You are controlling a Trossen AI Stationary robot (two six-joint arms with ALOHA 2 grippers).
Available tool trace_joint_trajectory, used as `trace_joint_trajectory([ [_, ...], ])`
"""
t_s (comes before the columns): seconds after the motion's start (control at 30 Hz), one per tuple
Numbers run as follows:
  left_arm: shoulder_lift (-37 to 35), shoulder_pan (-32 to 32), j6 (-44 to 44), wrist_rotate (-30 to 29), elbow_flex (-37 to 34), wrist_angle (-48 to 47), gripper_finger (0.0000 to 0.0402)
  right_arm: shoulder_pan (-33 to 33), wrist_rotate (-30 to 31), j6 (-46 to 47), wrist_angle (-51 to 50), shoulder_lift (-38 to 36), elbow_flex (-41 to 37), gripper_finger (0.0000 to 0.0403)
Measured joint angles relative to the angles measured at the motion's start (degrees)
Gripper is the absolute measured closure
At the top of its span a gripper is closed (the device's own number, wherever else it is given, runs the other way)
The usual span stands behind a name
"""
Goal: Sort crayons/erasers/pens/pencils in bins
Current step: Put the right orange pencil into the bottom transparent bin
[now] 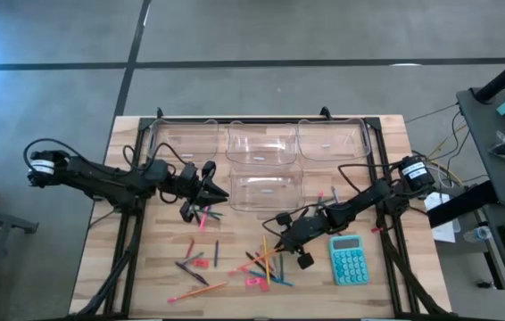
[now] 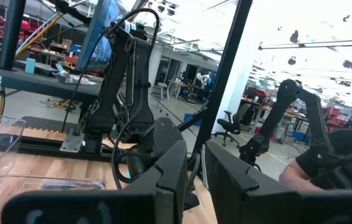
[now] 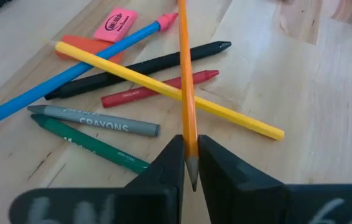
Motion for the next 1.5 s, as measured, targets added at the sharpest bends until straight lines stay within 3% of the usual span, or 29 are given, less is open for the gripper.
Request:
trace_joint_trajectory([
  [0.27,0.0,0.0,0.0,0.0,0.0,0.0,0.0357,0.0,-0.7,0.5,0.2,-3.9,0.0,0.037],
  [0.5,0.0,0.0,-0.1,0.0,0.0,0.0,0.0357,-0.7,-2.9,-1.8,-5.3,-16.0,-0.2,0.037],
  [0.57,0.0,0.0,-0.1,0.0,0.0,0.0,0.0357,-2.0,0.2,-2.0,-8.8,-20.2,-0.6,0.037],
  [0.73,0.0,0.0,-0.2,0.0,0.0,0.0,0.0357,-6.2,17.2,-1.7,-14.2,-29.3,-3.3,0.037],
  [0.8,0.0,0.0,-0.2,0.0,0.0,0.0,0.0357,-8.7,19.4,-1.6,-14.8,-32.3,-4.8,0.037],
  [1.1,0.0,0.0,-0.2,0.0,0.0,0.0,0.0357,-18.0,17.1,-0.3,-16.1,-37.3,-11.8,0.037],
  [1.37,0.0,0.0,-0.2,0.0,0.0,0.0,0.0357,-18.6,14.6,0.7,-13.9,-36.2,-12.2,0.0368],
  [1.5,0.0,0.0,-0.1,0.0,0.0,0.0,0.0357,-18.6,14.5,0.8,-12.8,-36.2,-12.2,0.0347],
])
